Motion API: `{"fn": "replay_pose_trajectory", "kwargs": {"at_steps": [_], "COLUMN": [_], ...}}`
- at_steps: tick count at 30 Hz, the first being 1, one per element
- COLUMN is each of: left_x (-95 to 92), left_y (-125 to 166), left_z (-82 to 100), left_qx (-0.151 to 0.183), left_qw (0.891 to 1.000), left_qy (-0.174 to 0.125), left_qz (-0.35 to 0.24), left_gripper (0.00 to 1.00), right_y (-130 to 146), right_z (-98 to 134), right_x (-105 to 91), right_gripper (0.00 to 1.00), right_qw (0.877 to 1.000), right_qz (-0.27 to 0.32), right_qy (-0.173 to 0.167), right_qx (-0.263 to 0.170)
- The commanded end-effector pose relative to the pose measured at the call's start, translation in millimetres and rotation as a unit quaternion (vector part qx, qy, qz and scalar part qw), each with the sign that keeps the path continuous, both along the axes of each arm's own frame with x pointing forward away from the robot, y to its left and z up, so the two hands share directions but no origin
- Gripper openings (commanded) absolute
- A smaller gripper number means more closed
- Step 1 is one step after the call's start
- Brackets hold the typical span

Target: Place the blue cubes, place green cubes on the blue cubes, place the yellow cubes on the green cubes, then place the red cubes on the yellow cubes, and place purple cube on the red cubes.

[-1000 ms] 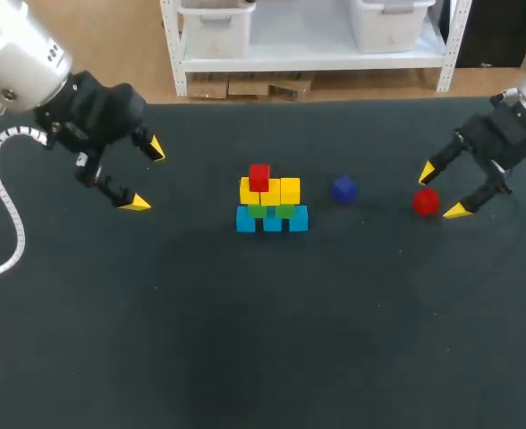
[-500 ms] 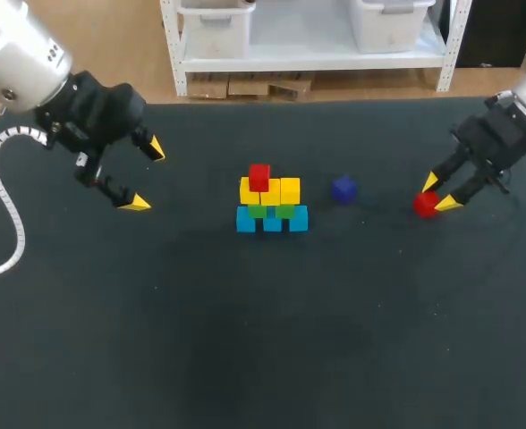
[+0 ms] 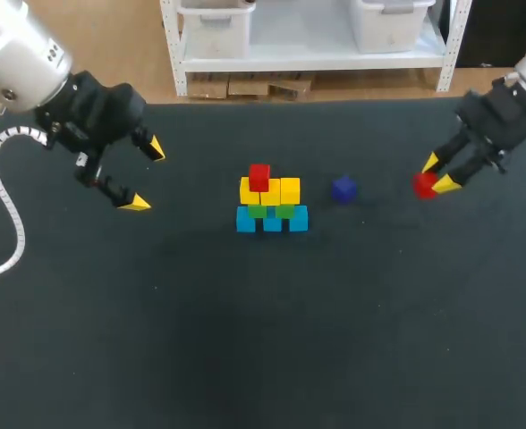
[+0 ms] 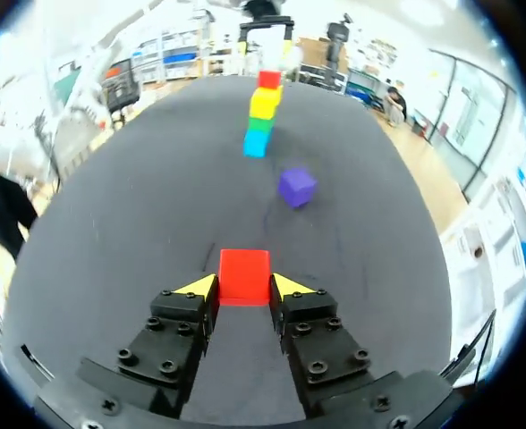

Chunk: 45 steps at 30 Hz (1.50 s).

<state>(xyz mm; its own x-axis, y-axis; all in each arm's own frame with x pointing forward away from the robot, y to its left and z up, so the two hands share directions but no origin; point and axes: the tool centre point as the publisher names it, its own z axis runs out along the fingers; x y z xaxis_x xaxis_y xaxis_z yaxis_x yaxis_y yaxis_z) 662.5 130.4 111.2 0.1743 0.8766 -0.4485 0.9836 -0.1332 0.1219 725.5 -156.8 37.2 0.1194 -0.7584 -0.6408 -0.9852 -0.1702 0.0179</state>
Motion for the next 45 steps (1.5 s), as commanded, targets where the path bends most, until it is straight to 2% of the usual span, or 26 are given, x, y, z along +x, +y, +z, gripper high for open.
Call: {"fn": "replay_pose_trajectory", "kwargs": {"at_steps": [1, 9, 16, 21, 28, 45], "left_x": [0.1, 0.1, 0.1, 0.1, 0.1, 0.1], "left_y": [0.9, 0.9, 0.9, 0.9, 0.9, 0.9], "left_z": [-0.6, -0.6, -0.6, -0.6, -0.6, -0.6], "left_qx": [-0.001, -0.001, -0.001, -0.001, -0.001, -0.001], "left_qw": [1.000, 1.000, 1.000, 1.000, 1.000, 1.000], "left_qy": [-0.001, -0.001, -0.001, -0.001, -0.001, -0.001], "left_qz": [-0.001, -0.001, -0.001, -0.001, -0.001, -0.001], "left_gripper": [1.00, 1.00, 1.00, 1.00, 1.00, 1.00], "right_y": [15.8, 53.7, 91.9, 118.0, 148.6, 197.3], "right_z": [30.2, 55.3, 62.9, 62.9, 61.0, 55.1], "right_x": [-19.0, -26.3, -32.0, -35.8, -35.8, -33.3], "right_gripper": [0.00, 0.00, 0.00, 0.00, 0.00, 0.00], "right_qw": [0.998, 0.991, 0.991, 0.994, 0.994, 0.993], "right_qz": [-0.056, -0.131, -0.129, -0.107, -0.110, -0.117], "right_qy": [-0.010, 0.027, 0.031, 0.014, -0.007, -0.018], "right_qx": [-0.024, 0.011, 0.022, 0.005, -0.006, -0.014]}}
